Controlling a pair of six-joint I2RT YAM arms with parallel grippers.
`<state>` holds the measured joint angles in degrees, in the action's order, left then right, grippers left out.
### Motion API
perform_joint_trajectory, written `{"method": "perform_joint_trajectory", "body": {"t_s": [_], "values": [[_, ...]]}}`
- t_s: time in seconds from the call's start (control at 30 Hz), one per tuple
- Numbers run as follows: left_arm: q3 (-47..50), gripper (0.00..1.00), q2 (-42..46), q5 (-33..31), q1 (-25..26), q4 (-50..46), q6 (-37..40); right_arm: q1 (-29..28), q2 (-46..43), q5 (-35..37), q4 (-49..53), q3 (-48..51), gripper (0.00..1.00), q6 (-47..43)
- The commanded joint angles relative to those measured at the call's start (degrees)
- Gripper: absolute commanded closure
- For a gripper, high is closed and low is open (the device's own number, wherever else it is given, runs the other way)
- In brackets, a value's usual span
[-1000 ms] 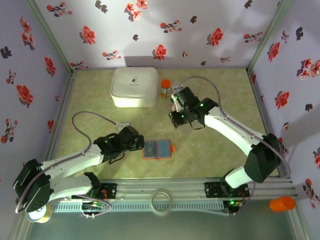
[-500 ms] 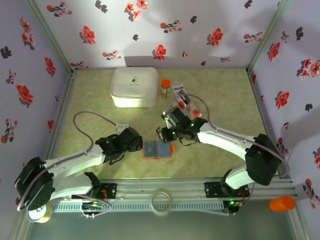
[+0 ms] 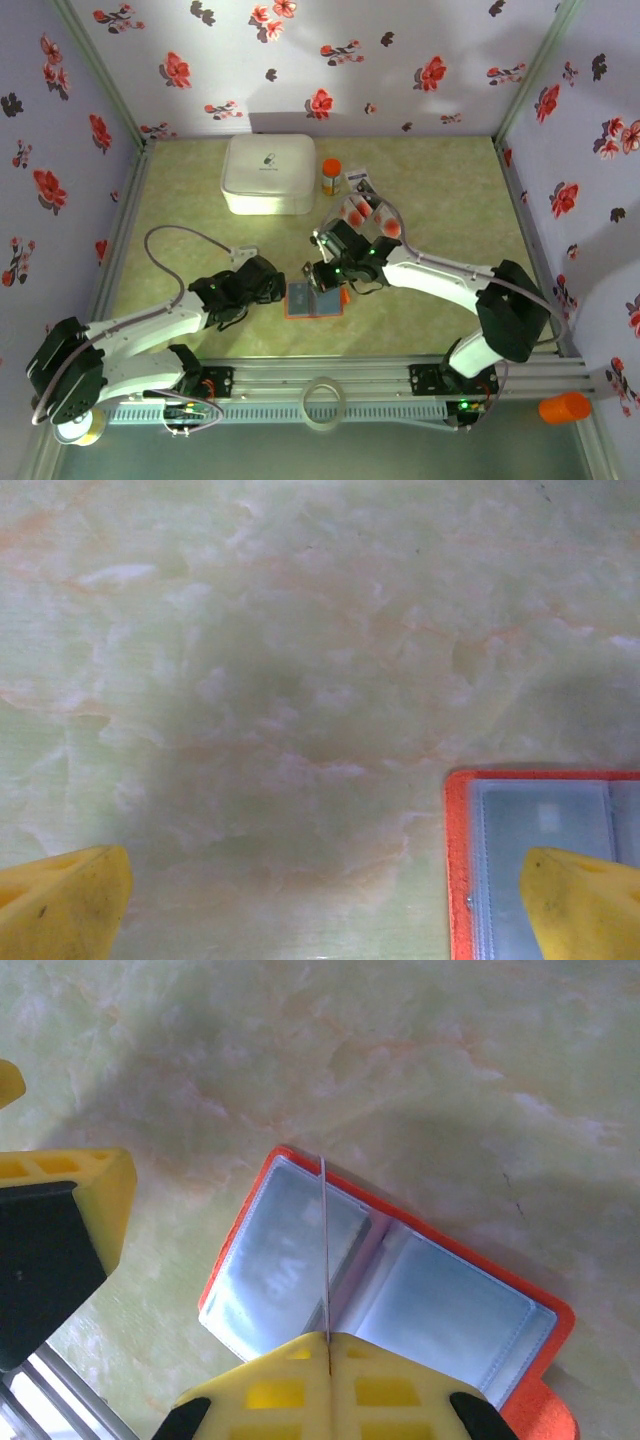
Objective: Put the credit cards into the card holder
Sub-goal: Insert the credit card into the card slot.
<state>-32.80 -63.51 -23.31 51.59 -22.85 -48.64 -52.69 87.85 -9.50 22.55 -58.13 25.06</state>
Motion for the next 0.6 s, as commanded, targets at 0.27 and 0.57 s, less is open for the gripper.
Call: {"method": "perform_joint_trajectory", "body": {"t_s": [0.27, 0.57], "values": [[0.88, 0.0, -4.01, 3.45, 0.28, 2.43, 3.73, -1.57, 3.52, -1.84, 0.15, -1.81, 1.0, -0.06], [0.93, 0.0, -6.3, 3.59, 0.27, 2.83, 4.8, -1.77, 6.2, -2.13, -0.02, -2.52, 1.0, 0.11]]}}
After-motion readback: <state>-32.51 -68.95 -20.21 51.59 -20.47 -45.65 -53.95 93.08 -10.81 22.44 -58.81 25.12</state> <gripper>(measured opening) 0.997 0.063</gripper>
